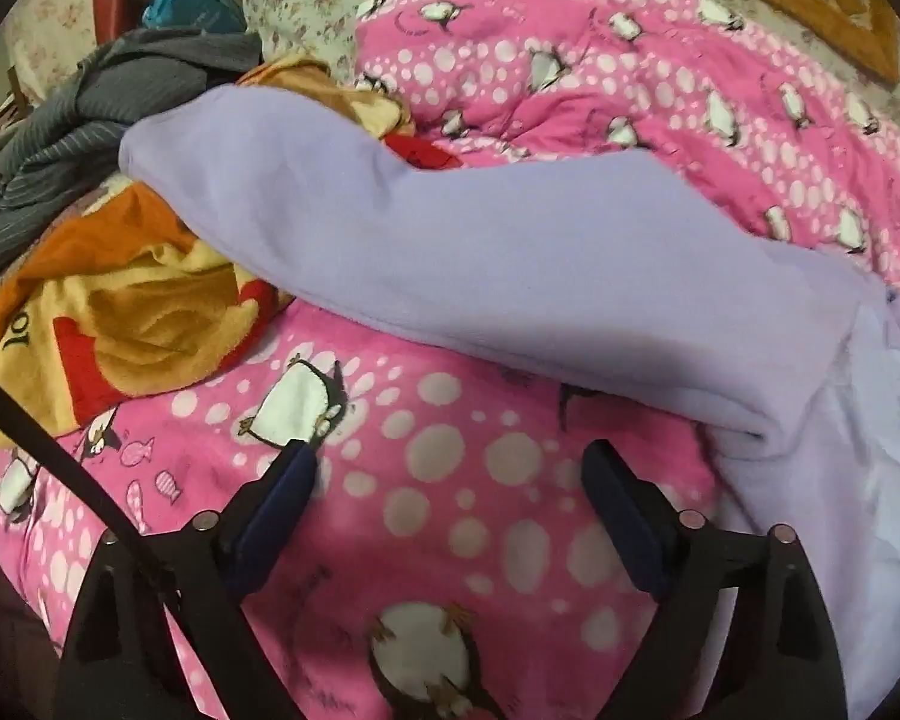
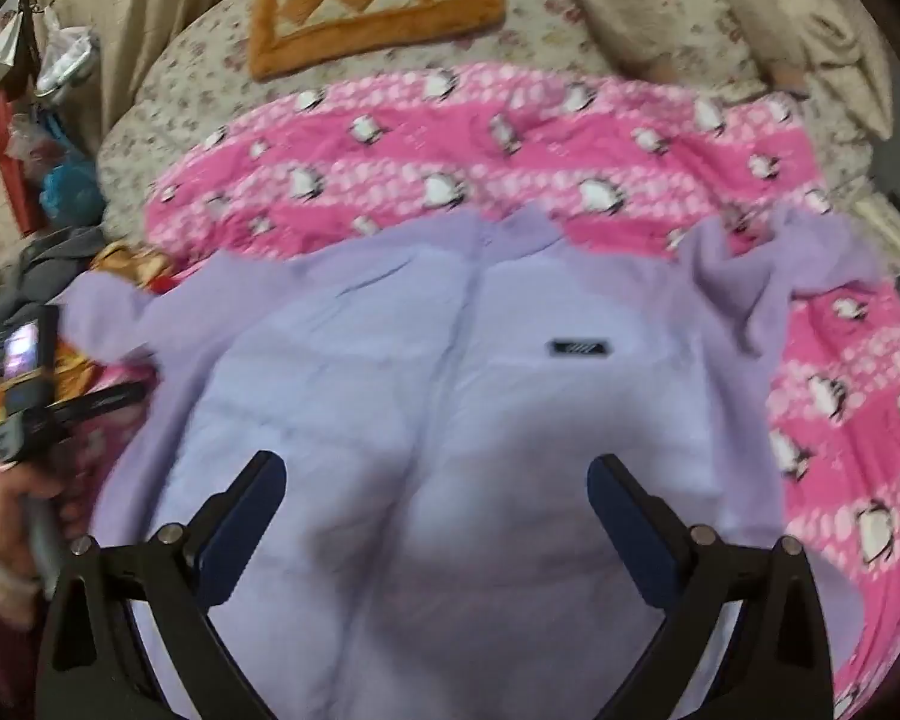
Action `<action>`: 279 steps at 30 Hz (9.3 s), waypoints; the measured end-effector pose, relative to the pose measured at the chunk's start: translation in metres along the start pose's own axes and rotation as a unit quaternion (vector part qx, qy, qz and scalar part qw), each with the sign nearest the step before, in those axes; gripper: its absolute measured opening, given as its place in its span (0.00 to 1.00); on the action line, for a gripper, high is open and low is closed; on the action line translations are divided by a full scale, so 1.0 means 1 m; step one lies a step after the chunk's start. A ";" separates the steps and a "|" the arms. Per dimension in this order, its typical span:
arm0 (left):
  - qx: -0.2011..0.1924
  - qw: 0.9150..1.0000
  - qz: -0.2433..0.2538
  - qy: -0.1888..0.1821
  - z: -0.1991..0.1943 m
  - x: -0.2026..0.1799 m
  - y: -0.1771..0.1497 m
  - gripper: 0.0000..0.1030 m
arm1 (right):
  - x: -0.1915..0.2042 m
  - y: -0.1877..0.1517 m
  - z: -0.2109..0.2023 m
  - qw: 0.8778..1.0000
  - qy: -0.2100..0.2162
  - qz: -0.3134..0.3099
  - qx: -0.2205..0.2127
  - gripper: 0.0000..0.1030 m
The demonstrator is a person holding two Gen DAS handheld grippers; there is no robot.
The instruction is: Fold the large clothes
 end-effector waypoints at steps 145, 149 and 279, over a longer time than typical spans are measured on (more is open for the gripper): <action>-0.105 0.986 0.056 -0.120 -0.120 -0.102 -0.003 0.53 | 0.010 -0.002 0.077 1.000 -0.009 0.021 0.009 1.00; -0.103 0.987 0.055 -0.112 -0.119 -0.096 -0.003 0.53 | 0.013 -0.003 0.079 1.000 -0.011 0.015 0.013 1.00; 0.016 0.976 0.145 -0.159 -0.048 -0.208 -0.010 0.16 | -0.134 0.018 0.104 0.989 -0.092 0.051 0.108 0.72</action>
Point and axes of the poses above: each gripper's, at about its wrist camera, not at the fingertips, and z roughly the way its jaws point, x to its left, y to its top, the point moved 6 cm from there along z, roughly the way its jaws point, and after that the axes turned 13 degrees about -x, right-handed, at the moved point
